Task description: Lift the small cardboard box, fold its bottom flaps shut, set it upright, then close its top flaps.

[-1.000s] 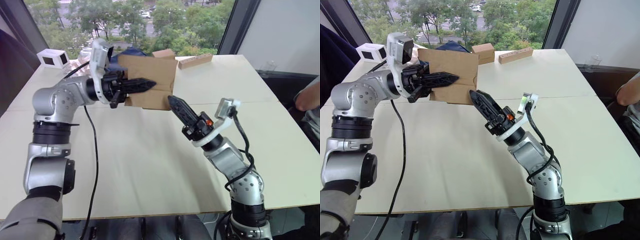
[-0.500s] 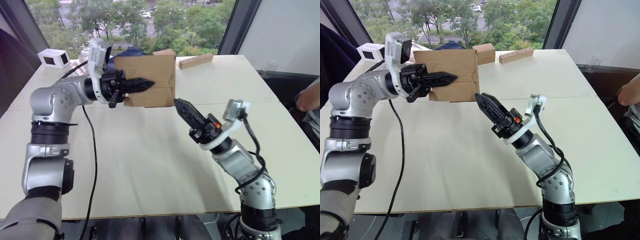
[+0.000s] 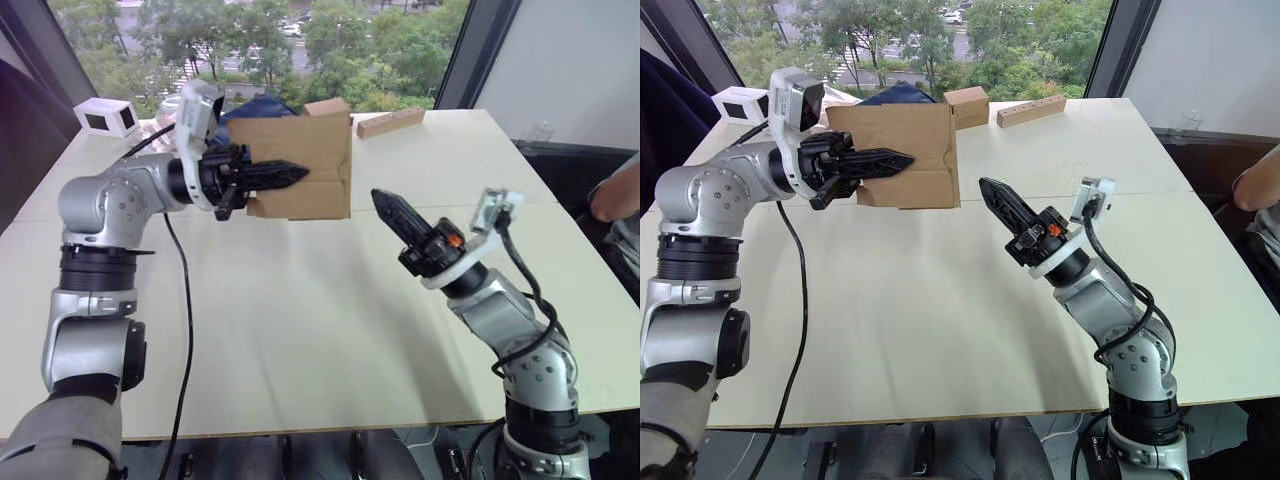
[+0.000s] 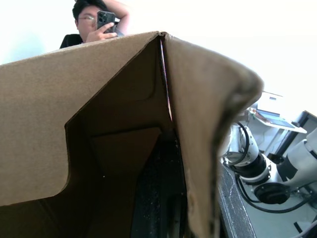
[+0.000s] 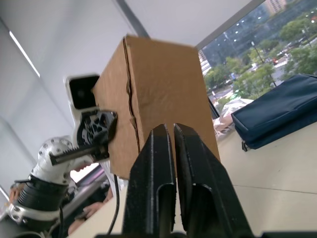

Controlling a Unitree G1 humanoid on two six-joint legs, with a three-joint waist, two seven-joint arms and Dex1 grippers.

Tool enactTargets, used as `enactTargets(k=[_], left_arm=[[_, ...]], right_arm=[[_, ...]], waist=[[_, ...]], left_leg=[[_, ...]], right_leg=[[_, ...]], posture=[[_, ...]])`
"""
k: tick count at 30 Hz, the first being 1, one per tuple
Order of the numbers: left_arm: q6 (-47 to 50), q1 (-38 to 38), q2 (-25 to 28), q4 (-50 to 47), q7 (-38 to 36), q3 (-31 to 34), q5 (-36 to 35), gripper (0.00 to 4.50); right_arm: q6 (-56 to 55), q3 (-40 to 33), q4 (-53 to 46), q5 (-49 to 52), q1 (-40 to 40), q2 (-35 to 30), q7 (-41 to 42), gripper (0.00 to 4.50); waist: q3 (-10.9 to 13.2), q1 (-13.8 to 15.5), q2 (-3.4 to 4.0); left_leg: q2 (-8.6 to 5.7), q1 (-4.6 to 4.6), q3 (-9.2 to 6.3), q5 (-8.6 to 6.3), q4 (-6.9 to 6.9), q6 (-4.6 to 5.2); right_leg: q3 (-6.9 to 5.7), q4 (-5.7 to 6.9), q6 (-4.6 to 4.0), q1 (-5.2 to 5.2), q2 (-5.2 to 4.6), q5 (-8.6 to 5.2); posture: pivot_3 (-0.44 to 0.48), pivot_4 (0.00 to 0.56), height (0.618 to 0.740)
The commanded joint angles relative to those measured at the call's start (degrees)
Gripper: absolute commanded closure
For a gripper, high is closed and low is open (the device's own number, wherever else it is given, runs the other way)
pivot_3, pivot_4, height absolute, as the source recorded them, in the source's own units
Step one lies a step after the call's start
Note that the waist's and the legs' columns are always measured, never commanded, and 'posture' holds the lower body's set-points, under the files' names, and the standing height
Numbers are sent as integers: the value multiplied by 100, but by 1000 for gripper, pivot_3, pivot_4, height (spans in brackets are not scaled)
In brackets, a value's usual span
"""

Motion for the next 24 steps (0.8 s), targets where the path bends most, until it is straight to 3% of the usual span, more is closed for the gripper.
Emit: enactTargets(k=[1,14,18,24], left_arm=[[13,-63,42,-185,-49,74,-75,4500],[15,-79,-33,-169,-71,-28,-3,4500],[-119,-177,189,-104,-255,-319,352,4500],[-661,-840,553,431,-436,-1117,1446,4500]], right_arm=[[-13,234,-50,-279,-191,16,173,4412],[88,645,-43,-580,-244,262,397,4412],[98,135,-121,-351,-96,93,274,4412],[356,-658,-623,196,216,-723,125,4412]], waist=[[0,1,0],[0,7,0],[0,15,0],[0,36,-1]], left_leg=[[0,0,0,0,0,0],[-1,-1,0,0,2,0],[-1,-1,0,0,2,-1],[-9,-7,-3,0,5,0]], right_leg=[[0,0,0,0,0,0],[0,1,0,0,-2,0],[0,1,0,0,-2,0],[-4,-2,0,0,-5,0]], posture=[[0,150,740],[0,150,740],[0,150,740],[0,150,740]])
